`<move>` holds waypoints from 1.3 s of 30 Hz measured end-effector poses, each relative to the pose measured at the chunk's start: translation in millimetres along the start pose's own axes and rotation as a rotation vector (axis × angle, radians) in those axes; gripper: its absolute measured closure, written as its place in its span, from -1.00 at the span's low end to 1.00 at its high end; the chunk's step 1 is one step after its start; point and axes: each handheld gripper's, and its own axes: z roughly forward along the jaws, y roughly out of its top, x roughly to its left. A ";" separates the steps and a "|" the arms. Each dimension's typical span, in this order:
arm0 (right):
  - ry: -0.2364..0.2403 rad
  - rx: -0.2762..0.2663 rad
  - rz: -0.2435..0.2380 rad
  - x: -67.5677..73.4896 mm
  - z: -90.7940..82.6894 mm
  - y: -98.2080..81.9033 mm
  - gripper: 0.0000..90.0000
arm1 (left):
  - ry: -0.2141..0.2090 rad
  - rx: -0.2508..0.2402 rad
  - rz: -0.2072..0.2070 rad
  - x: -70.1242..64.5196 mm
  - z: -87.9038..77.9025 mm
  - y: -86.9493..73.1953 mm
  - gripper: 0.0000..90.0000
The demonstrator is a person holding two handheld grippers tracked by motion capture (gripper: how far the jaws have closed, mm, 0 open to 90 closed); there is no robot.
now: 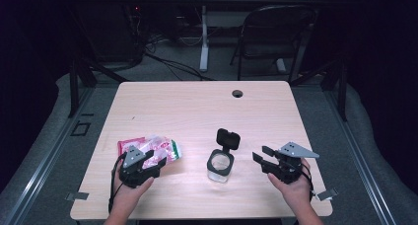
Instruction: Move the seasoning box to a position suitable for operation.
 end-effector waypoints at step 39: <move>0.041 0.019 0.041 5.3 15.6 -6.4 0.12 | 0.150 0.143 0.136 -10.4 50.3 -21.0 -0.53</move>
